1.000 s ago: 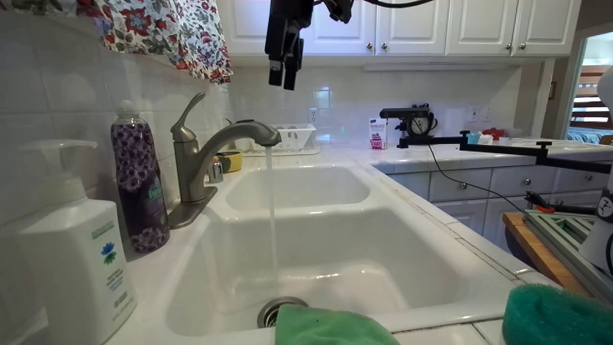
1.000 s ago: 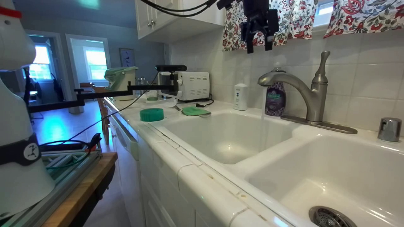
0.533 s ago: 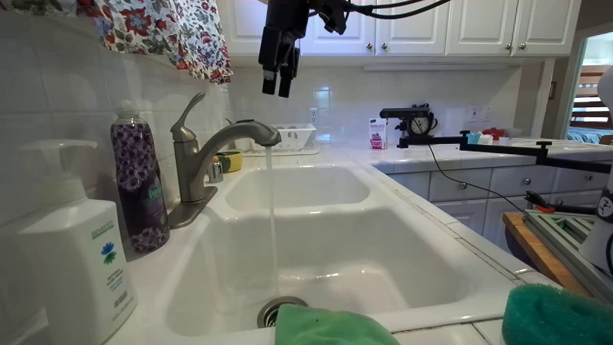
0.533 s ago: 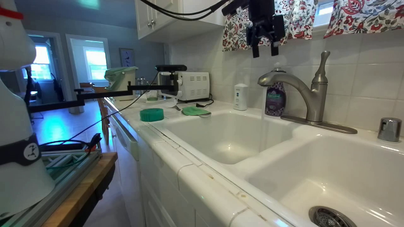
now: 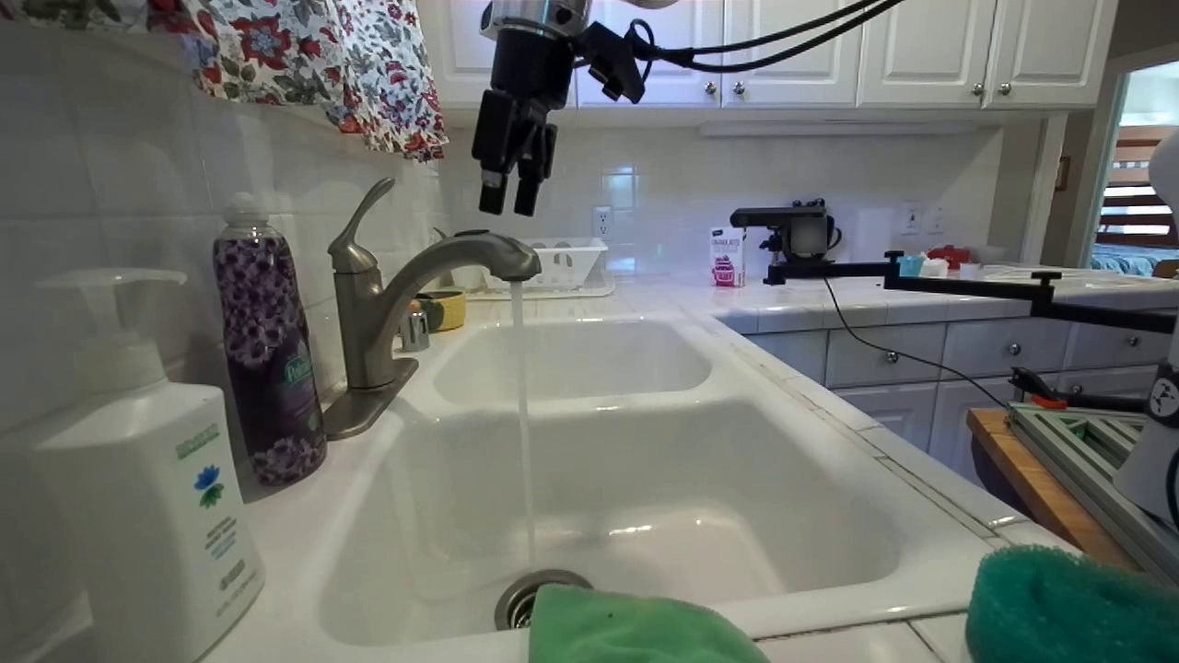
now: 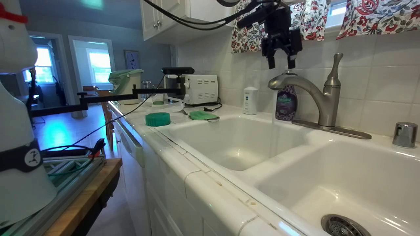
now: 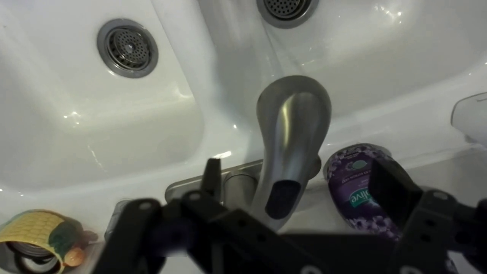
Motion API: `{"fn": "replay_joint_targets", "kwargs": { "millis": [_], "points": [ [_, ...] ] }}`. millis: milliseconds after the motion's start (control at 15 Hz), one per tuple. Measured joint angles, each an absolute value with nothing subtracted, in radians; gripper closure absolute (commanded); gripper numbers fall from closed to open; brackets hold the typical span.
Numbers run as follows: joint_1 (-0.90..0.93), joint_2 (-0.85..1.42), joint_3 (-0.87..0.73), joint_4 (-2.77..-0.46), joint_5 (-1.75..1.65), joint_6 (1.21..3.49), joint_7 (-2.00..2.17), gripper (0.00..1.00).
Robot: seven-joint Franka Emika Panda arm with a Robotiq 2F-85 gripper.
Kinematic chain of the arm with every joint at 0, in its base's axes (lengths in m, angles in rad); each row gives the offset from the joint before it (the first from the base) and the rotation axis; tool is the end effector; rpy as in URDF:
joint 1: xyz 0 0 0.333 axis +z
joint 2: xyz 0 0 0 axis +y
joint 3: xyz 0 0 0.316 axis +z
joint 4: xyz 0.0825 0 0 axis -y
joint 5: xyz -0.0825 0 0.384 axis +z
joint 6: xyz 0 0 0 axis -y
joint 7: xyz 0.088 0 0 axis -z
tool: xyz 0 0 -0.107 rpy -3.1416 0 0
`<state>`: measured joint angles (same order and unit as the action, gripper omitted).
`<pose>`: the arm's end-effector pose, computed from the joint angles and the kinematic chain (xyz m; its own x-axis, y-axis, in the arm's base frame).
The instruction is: Turn the tap faucet to the right
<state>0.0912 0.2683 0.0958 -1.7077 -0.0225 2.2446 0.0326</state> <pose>0.6514 0.1170 0.4612 0.9520 0.1510 0.2663 0.1603 -0.9870 -0.0134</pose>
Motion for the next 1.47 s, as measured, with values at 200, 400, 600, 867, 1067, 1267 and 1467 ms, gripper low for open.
{"fn": "replay_joint_targets", "kwargs": {
  "millis": [200, 400, 600, 867, 1067, 1267, 1467],
  "points": [
    [0.091, 0.288, 0.096, -1.693, -0.021, 2.255, 0.033, 0.11],
    [0.092, 0.303, 0.096, -1.682, -0.015, 2.263, 0.033, 0.2],
    [0.092, 0.313, 0.097, -1.676, -0.007, 2.263, 0.033, 0.18],
    [0.092, 0.323, 0.097, -1.675, 0.001, 2.263, 0.033, 0.22],
    [0.092, 0.327, 0.097, -1.675, 0.012, 2.263, 0.033, 0.33],
    [0.092, 0.328, 0.097, -1.675, 0.015, 2.263, 0.033, 0.38],
    [0.092, 0.328, 0.097, -1.675, 0.015, 2.263, 0.033, 0.44]
  ]
}}
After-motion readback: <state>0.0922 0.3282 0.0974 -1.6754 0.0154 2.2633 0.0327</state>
